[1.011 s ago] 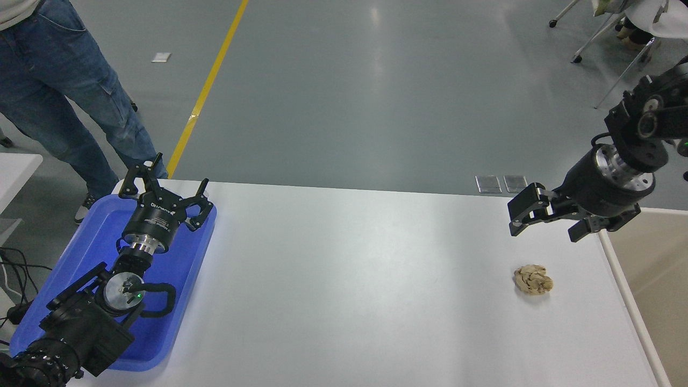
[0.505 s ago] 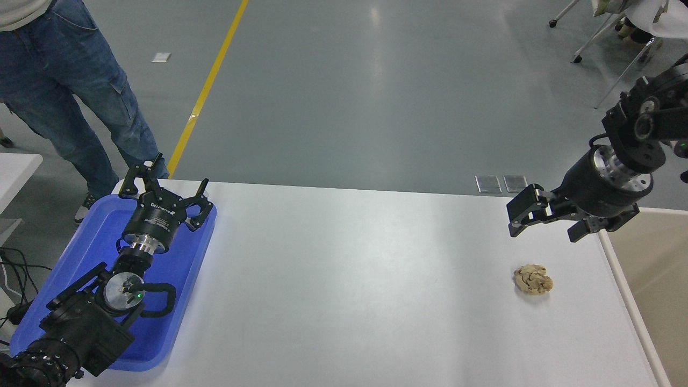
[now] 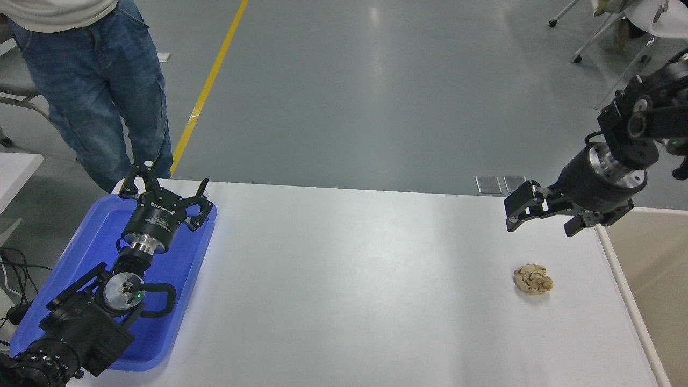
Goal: Pick up paper ball place in dustbin
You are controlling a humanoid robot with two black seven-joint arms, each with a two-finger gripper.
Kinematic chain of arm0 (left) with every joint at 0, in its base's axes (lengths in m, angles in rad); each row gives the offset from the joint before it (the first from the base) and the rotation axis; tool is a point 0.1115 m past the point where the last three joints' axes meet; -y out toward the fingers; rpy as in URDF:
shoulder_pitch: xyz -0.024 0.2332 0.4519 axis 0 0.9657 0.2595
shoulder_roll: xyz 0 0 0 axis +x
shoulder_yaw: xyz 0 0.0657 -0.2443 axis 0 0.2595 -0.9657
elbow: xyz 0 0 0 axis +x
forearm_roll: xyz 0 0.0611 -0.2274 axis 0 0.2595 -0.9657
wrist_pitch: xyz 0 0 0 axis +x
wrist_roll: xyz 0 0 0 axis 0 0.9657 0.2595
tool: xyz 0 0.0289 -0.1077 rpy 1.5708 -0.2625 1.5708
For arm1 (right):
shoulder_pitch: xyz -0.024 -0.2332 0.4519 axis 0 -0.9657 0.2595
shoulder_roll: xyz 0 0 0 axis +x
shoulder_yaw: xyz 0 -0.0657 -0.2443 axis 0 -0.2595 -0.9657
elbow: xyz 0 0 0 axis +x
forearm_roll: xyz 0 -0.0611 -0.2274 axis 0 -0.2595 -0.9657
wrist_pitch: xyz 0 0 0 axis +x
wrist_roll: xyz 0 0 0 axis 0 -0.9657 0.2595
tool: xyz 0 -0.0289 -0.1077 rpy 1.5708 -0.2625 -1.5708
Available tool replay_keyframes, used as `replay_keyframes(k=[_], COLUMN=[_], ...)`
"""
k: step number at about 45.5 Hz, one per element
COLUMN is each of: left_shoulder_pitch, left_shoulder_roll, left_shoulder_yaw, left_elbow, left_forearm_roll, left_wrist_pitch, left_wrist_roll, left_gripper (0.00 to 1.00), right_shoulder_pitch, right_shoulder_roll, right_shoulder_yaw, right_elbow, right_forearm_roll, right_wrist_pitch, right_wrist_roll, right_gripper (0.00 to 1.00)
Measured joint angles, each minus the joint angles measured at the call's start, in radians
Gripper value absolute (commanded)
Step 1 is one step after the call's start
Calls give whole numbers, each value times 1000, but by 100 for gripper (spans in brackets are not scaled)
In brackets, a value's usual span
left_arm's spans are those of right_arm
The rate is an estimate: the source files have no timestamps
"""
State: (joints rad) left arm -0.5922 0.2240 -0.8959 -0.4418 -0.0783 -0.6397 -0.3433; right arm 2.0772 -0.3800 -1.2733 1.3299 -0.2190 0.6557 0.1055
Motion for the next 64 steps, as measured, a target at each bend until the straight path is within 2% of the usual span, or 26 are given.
replay_keyframes(k=[20, 47, 64], left_shoulder_pitch=[0, 0, 0], left_shoulder_roll=[0, 0, 0], left_shoulder_yaw=[0, 0, 0], left_elbow=[0, 0, 0], left_forearm_roll=[0, 0, 0], left_wrist_pitch=[0, 0, 0], left_wrist_roll=[-1, 0, 0], left_gripper=[100, 100, 100], right_shoulder_pitch=[-142, -594, -855], right_shoulder_roll=[3, 26, 98], right_shoulder_yaw=[0, 97, 161], right_elbow=[-177, -479, -686], right_forearm_roll=[-2, -11, -16], right_wrist_pitch=[-40, -331, -489], right_wrist_roll=[1, 2, 2], right_gripper=[100, 100, 100])
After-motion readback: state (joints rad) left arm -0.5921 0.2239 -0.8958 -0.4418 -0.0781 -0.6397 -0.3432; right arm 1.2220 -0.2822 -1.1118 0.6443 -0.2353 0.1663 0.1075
